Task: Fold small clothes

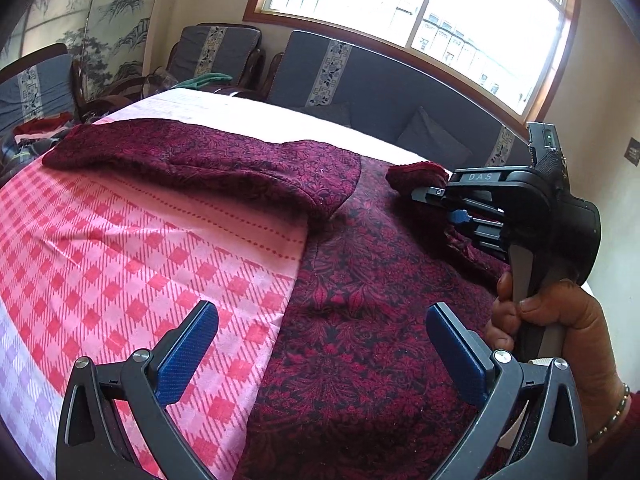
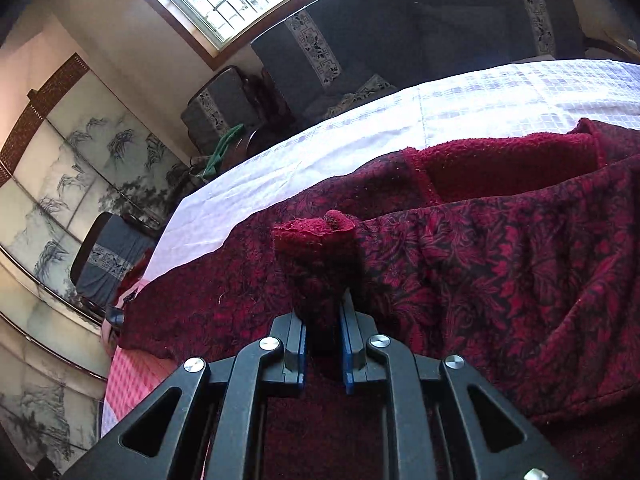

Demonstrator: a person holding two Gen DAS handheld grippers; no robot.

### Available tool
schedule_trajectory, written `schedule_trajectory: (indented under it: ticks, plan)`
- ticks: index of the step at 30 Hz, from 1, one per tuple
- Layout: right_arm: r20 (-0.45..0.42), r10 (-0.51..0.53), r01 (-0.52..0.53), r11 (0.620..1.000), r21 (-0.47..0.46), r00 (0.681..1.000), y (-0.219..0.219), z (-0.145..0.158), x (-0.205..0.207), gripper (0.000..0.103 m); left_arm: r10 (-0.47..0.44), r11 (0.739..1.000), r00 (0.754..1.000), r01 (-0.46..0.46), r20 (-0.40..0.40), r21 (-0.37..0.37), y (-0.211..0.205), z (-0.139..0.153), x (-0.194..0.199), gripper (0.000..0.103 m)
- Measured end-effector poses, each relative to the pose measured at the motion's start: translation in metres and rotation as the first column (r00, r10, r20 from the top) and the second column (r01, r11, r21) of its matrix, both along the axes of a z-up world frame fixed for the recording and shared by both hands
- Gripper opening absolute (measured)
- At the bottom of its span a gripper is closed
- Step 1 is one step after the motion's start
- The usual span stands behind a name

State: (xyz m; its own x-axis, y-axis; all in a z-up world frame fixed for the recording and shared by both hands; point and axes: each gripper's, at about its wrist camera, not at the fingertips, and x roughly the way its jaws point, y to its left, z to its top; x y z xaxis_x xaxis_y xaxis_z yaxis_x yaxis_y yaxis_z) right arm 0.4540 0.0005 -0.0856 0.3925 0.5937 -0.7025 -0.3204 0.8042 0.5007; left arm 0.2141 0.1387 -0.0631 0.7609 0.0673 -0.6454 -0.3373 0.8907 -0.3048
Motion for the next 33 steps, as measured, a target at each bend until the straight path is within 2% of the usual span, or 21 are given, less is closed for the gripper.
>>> schedule_trajectory:
  ticks: [2,3,4,6,8,12,15,19,22,25,27,28,30,33]
  plan:
    - [-0.012,0.034,-0.034,0.999,0.008,0.999,0.007,-0.002,-0.002,0.027,0.008,1.0,1.0,-0.008,0.001,0.0,0.001,0.001,0.0,0.103]
    - [-0.024,0.069,-0.068,0.997,0.034,0.997,0.008,-0.001,-0.004,0.036,0.011,1.0,1.0,-0.011,0.0,-0.001,0.002,0.001,0.001,0.103]
    - [-0.049,0.115,-0.11,0.989,0.101,0.992,0.009,-0.003,-0.005,0.041,0.012,1.0,1.0,-0.012,-0.001,-0.002,0.002,0.0,0.002,0.103]
    - [-0.11,0.166,-0.13,0.952,0.277,0.98,-0.001,-0.006,-0.007,0.042,0.013,1.0,1.0,-0.013,0.0,-0.008,0.004,0.0,0.002,0.103]
    - [-0.106,0.175,-0.123,0.918,0.376,0.979,-0.016,0.002,-0.012,0.042,0.009,0.999,1.0,-0.009,0.001,-0.045,0.011,0.0,0.0,0.103]
    - [-0.049,0.147,-0.115,0.908,0.403,0.988,-0.065,0.033,-0.044,0.048,0.024,0.982,0.998,-0.013,0.053,-0.19,0.055,0.013,-0.01,0.103]
    - [-0.005,0.128,-0.117,0.92,0.373,0.992,-0.109,0.046,-0.083,0.066,0.041,0.965,0.997,-0.023,0.063,-0.263,0.104,0.027,-0.007,0.103]
    - [0.038,0.076,-0.085,0.949,0.302,0.996,-0.163,0.048,-0.125,0.067,0.155,0.943,0.988,-0.141,0.023,-0.302,0.176,0.031,-0.001,0.102]
    - [0.025,0.036,-0.042,0.955,0.295,0.999,-0.194,0.039,-0.14,0.068,0.194,0.906,0.979,-0.2,-0.054,-0.374,0.223,0.015,0.01,0.1]
    - [-0.002,-0.002,0.003,0.948,0.32,1.0,-0.213,0.031,-0.144,0.068,0.23,0.85,0.964,-0.264,-0.13,-0.456,0.257,-0.007,0.02,0.097]
    - [-0.008,-0.028,0.029,0.94,0.34,1.0,-0.222,0.03,-0.146,0.068,0.263,0.805,0.955,-0.295,-0.136,-0.515,0.274,-0.019,0.022,0.097]
    - [-0.006,-0.036,0.036,0.936,0.351,0.999,-0.224,0.032,-0.145,0.068,0.263,0.793,0.956,-0.292,-0.133,-0.534,0.281,-0.022,0.025,0.096]
    - [0.006,-0.048,0.043,0.932,0.36,0.999,-0.228,0.036,-0.146,0.068,0.283,0.789,0.949,-0.312,-0.137,-0.53,0.294,-0.021,0.034,0.096]
    - [0.016,-0.058,0.048,0.926,0.373,0.998,-0.232,0.04,-0.145,0.069,0.296,0.766,0.946,-0.316,-0.129,-0.56,0.308,-0.023,0.049,0.096]
